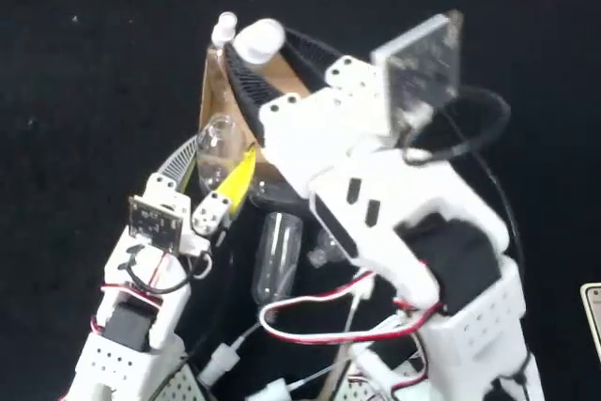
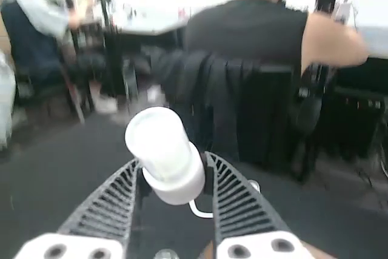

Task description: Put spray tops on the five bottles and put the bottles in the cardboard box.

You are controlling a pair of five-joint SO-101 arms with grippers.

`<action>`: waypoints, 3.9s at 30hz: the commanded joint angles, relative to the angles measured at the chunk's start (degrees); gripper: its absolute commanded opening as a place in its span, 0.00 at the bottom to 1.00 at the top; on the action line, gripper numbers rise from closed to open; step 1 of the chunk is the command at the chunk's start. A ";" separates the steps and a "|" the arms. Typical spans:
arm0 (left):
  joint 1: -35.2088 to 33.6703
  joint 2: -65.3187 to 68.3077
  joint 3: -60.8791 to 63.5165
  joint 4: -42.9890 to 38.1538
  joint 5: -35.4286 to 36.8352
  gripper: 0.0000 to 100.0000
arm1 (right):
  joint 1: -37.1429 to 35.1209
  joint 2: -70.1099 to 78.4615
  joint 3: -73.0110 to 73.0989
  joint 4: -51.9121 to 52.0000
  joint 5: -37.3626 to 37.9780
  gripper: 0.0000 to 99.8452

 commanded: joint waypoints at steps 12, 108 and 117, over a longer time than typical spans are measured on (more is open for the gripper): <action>0.57 -0.35 1.45 -1.49 -0.35 0.04 | -7.30 6.64 -25.45 21.36 2.20 0.01; -72.57 79.03 -8.84 -56.62 -0.70 0.04 | 15.82 6.73 55.78 -26.73 2.20 0.10; -73.54 86.51 -14.37 -58.46 -0.26 0.04 | 15.82 6.73 55.78 -26.73 2.29 0.10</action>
